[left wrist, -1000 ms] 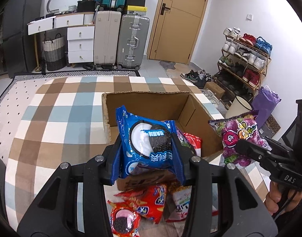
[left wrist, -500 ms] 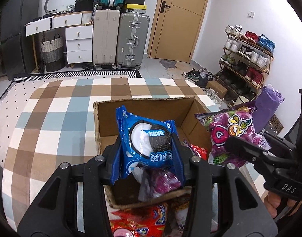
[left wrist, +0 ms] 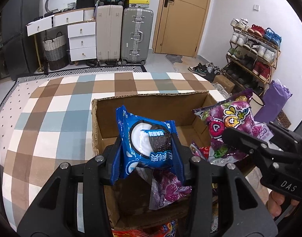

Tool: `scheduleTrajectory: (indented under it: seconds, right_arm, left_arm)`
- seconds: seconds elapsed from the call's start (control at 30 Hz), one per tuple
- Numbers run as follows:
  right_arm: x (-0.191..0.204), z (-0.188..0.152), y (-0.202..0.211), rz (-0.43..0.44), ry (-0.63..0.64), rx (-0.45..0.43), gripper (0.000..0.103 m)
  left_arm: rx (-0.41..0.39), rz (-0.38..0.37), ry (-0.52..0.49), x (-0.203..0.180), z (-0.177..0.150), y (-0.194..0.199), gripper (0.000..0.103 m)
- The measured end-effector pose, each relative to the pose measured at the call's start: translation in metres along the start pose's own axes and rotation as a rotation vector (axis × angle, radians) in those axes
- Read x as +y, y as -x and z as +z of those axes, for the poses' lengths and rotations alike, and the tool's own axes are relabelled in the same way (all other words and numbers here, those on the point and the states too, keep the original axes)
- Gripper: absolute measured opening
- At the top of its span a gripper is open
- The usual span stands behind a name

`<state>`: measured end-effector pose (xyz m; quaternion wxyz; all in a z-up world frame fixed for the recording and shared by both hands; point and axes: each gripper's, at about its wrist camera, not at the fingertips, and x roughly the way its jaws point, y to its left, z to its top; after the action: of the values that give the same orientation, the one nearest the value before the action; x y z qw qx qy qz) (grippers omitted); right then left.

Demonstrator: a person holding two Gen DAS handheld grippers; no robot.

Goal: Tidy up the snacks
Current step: 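Carry both packs over the cardboard box and open both grippers to drop them, then move both tools back toward the red Oreo pack and white noodle-snack bag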

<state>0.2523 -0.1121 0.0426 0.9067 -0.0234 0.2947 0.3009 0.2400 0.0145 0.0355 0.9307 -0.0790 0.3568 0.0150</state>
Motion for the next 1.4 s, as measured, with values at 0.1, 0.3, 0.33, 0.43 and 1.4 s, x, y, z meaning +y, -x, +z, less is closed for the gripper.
scheduleTrajectory:
  seconds: [0.1, 0.3, 0.33, 0.43, 1.4]
  right_arm:
    - [0.0, 0.001, -0.007, -0.014, 0.014, 0.005, 0.048]
    - [0.001, 0.0, -0.02, -0.018, 0.034, 0.025, 0.048]
    - [0.001, 0.0, -0.022, -0.016, 0.036, 0.029, 0.048]
    - [0.001, -0.002, -0.025, -0.01, 0.041, 0.03, 0.048]
    - [-0.013, -0.039, 0.054, -0.015, -0.088, 0.025, 0.103]
  left_arm:
    - [-0.002, 0.006, -0.015, -0.002, 0.0, -0.004, 0.041]
    - [0.006, 0.0, -0.025, -0.004, 0.0, -0.01, 0.041]
    - [0.011, -0.001, -0.028, -0.004, 0.0, -0.011, 0.041]
    - [0.016, -0.005, -0.036, -0.005, -0.001, -0.013, 0.041]
    - [-0.051, 0.047, 0.013, 0.018, -0.044, 0.088, 0.102]
